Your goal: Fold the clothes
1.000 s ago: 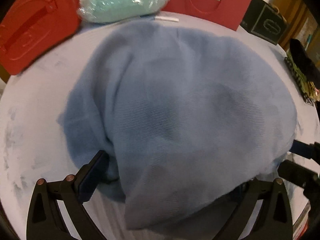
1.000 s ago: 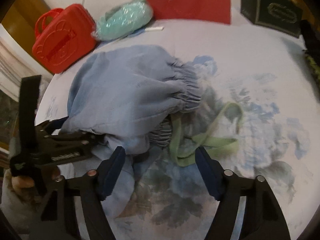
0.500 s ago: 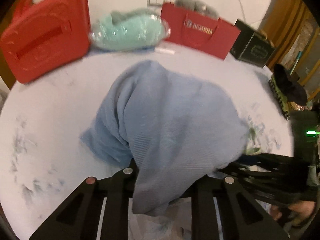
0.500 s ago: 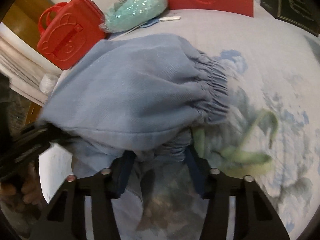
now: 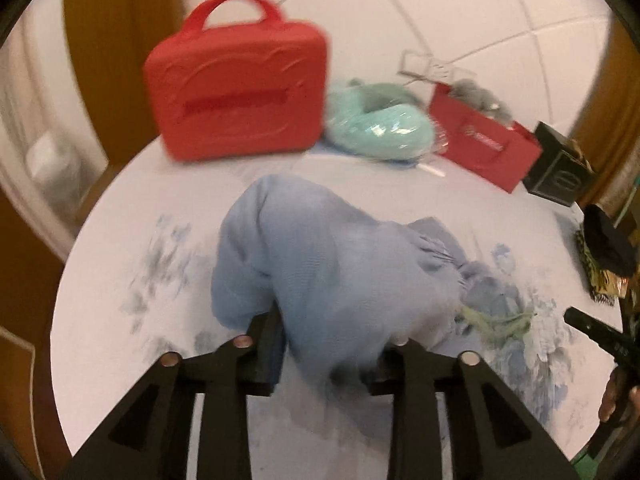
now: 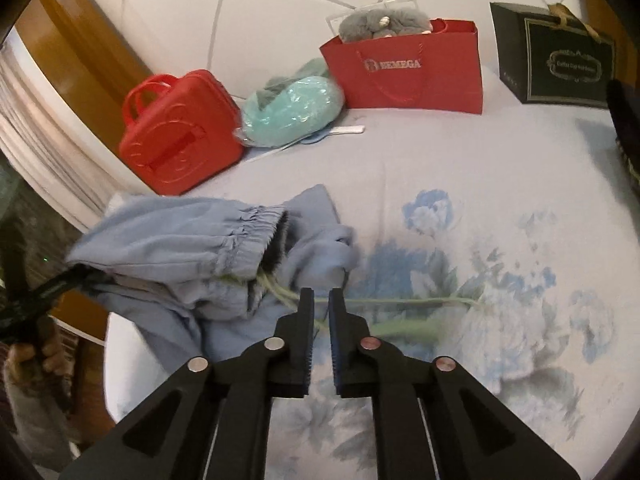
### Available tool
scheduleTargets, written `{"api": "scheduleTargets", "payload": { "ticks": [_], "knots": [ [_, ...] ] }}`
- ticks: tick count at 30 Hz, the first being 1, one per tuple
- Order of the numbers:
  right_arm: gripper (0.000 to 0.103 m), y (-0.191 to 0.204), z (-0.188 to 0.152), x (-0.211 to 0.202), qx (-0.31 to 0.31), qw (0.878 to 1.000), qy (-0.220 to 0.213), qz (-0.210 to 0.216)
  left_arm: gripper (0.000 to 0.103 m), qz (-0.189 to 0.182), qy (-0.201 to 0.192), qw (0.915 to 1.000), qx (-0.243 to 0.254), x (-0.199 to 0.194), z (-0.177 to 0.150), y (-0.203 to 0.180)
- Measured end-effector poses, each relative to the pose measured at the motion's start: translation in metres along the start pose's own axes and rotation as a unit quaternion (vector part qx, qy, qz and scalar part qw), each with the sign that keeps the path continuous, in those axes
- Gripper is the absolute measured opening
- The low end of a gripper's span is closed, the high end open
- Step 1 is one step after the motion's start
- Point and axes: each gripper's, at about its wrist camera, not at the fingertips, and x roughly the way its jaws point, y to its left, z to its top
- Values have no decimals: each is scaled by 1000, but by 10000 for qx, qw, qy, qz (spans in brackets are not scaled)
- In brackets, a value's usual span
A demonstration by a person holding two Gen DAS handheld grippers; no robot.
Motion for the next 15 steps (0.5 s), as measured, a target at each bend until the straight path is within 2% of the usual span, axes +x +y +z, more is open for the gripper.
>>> {"api": "scheduleTargets", "payload": {
  "ticks": [2, 3, 4, 5, 6, 8, 10, 15],
  "knots": [
    [14, 4, -4, 2, 49, 9999, 4, 94, 46, 51, -18, 10000, -70, -5, -6, 7],
    [22, 9, -6, 3, 69, 9998, 23, 194, 51, 53, -85, 9999, -9, -10, -9, 7],
    [25, 13, -7, 6, 25, 9998, 41, 167, 61, 56, -155, 9999, 53, -15, -11, 7],
    [34, 18, -8, 8, -19, 9999, 59, 139, 67, 61, -226, 9996, 135, -19, -12, 4],
    [45, 23, -9, 10, -70, 9999, 77, 114, 69, 50, -272, 9993, 253, -21, -14, -1],
    [46, 32, -11, 14, -219, 9996, 117, 103, 74, 21, -346, 9982, 483, -23, -17, -10],
    [46, 41, -14, 21, -274, 9992, 197, 193, 75, -49, -274, 9974, 665, -13, -19, -19],
    [38, 58, -20, 42, -392, 9981, 431, 204, 75, -234, 68, 9951, 957, 26, -24, -34]
  ]
}}
